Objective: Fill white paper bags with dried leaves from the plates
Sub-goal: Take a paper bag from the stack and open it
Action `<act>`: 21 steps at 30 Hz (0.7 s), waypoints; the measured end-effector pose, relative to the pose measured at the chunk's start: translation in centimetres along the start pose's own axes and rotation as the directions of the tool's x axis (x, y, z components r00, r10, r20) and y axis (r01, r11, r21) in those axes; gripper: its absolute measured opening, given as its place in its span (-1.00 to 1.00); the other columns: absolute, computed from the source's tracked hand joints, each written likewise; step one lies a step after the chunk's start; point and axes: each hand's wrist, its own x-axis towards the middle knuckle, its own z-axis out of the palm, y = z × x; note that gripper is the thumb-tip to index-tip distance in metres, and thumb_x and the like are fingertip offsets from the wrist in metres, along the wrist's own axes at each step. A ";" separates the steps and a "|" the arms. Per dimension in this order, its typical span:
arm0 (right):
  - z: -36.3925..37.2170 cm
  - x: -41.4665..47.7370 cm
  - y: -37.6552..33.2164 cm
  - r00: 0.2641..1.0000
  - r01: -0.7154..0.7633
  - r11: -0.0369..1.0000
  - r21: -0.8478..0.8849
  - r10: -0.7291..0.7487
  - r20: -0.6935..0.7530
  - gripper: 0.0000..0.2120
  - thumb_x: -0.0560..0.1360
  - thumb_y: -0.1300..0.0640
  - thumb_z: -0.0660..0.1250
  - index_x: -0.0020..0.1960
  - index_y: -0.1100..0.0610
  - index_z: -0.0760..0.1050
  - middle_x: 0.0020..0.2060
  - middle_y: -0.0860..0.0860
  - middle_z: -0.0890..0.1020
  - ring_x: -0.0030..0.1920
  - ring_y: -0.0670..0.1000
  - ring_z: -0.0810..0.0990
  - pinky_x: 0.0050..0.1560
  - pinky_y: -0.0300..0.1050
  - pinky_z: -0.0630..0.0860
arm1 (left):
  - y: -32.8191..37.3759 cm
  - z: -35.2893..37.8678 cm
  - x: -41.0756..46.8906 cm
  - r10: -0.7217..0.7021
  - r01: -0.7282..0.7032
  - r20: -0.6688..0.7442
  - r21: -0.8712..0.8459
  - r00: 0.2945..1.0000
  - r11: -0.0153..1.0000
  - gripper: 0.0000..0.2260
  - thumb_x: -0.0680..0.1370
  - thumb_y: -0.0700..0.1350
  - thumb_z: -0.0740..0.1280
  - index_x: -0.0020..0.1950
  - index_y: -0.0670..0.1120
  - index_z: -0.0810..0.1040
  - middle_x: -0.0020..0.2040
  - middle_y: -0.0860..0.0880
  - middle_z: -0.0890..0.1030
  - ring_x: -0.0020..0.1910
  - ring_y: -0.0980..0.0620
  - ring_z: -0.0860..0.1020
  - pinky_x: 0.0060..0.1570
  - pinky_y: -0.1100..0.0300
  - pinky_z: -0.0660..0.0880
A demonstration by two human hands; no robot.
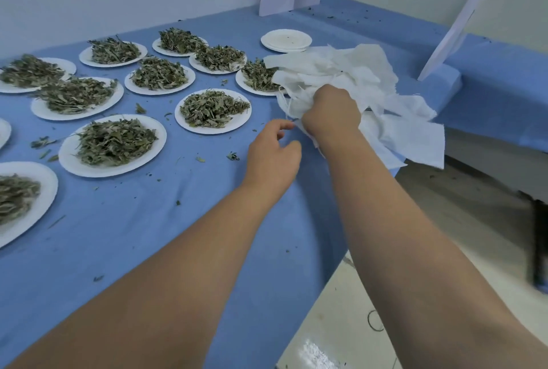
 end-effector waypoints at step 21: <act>-1.3 -5.2 10.0 0.918 -0.338 0.941 0.009 0.328 0.225 -0.47 0.69 -0.03 0.00 0.54 0.27 0.23 0.53 0.26 0.27 0.56 0.29 0.14 0.56 0.22 0.04 | -0.8 -0.2 -1.8 0.013 -0.204 0.292 0.637 0.956 0.744 -0.49 0.65 0.02 0.12 0.60 0.21 0.12 0.65 -0.10 -0.18 0.62 -0.14 -0.16 0.53 -0.05 0.01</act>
